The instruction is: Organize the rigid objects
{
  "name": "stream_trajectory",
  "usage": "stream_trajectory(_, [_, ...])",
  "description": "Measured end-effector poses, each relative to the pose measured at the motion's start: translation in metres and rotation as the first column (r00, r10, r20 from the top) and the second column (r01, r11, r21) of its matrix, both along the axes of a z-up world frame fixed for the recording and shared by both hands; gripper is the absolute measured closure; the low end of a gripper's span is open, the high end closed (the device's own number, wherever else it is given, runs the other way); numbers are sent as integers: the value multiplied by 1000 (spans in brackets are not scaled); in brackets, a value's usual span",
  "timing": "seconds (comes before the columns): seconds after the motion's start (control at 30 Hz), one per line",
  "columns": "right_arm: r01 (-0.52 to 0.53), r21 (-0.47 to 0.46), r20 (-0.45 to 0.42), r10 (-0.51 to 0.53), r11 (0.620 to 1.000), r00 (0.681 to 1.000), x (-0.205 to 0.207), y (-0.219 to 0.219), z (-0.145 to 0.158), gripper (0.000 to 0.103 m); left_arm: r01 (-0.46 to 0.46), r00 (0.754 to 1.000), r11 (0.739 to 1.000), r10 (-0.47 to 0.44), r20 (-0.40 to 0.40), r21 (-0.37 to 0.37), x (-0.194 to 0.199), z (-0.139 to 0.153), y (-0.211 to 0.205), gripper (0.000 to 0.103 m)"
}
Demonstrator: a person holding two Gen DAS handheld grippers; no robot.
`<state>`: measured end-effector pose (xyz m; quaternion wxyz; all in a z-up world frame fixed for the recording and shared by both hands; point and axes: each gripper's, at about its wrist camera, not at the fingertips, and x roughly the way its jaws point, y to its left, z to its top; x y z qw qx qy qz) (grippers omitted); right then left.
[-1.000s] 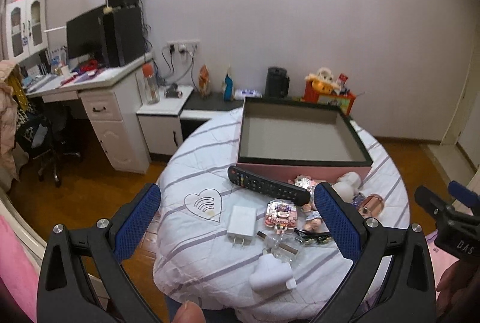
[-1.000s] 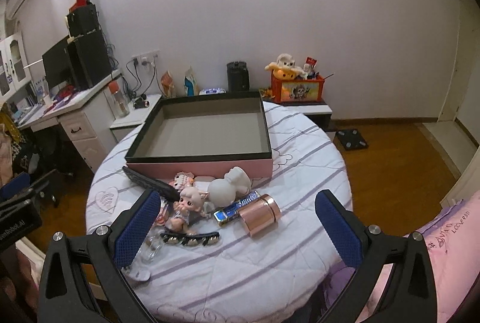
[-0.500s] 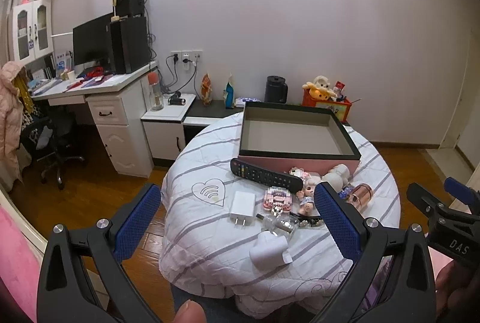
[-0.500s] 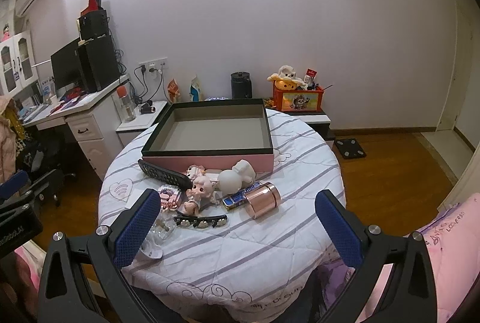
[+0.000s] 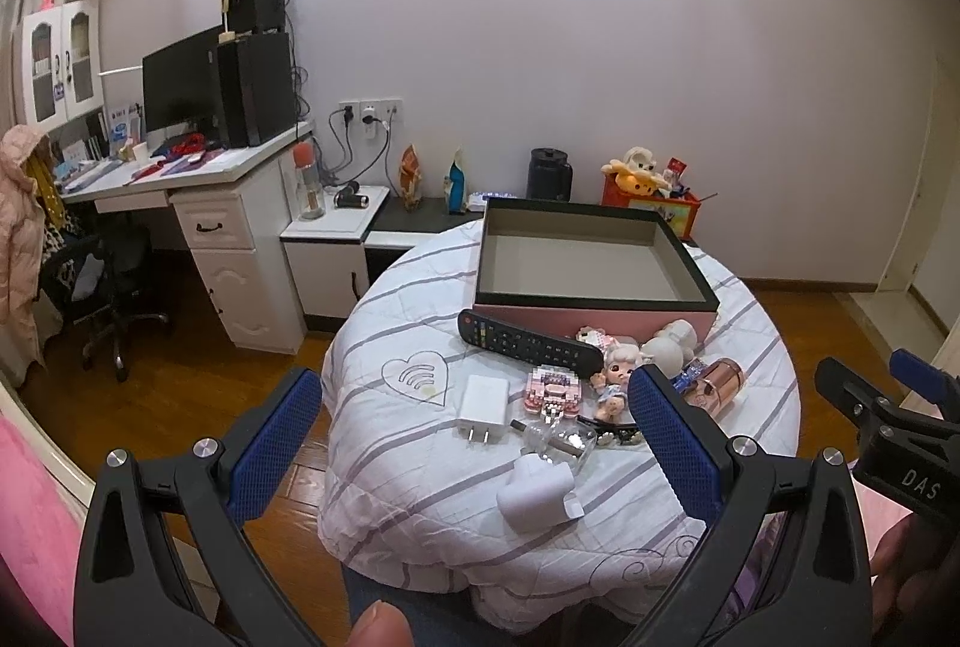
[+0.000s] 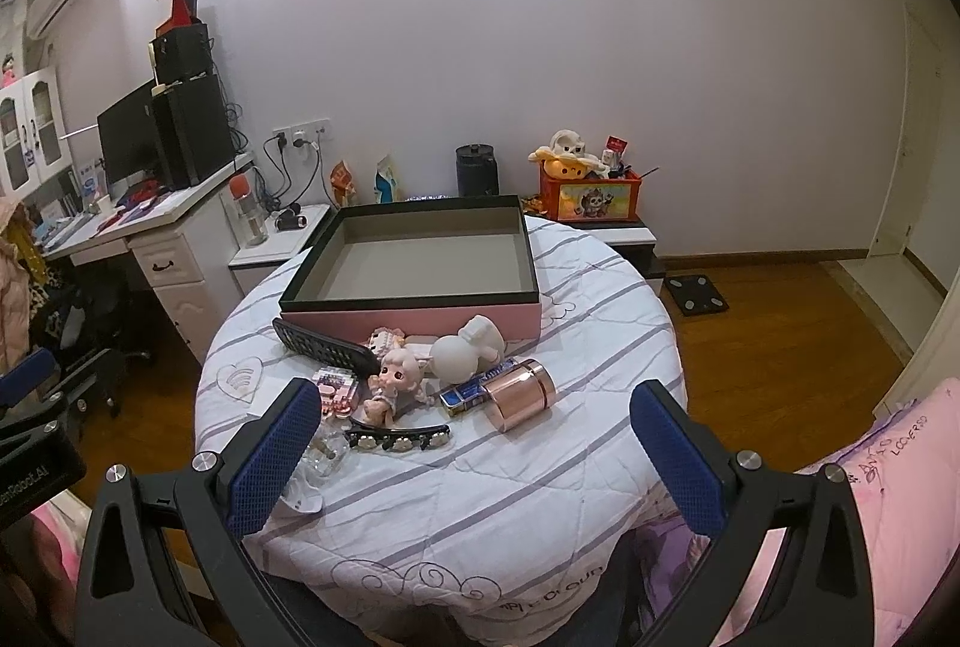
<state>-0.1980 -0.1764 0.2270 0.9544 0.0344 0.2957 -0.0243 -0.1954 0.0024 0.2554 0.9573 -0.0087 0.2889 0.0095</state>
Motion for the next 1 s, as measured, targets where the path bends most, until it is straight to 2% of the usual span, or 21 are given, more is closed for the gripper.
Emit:
stream_trajectory(0.23, [4,4,-26,-3,1000,1000,9,-2,-7,0,2,998,1000,-2,-61,-4,22,-17,8,0])
stream_trajectory(0.53, [20,-7,-108,-20,1000,994,43,-5,-32,0,9,982,999,-15,-189,-31,74,-63,21,0])
stream_trajectory(0.67, [38,-8,-169,-38,999,985,65,-10,-51,0,8,959,999,-19,-281,-40,109,-97,28,0])
stream_trajectory(0.83, [75,0,-228,-73,997,971,90,-22,-70,0,19,912,998,-39,-409,-55,149,-146,34,0])
stream_trajectory(1.0, [99,3,-271,-94,995,958,110,-30,-84,0,14,879,999,-34,-475,-46,176,-177,37,0])
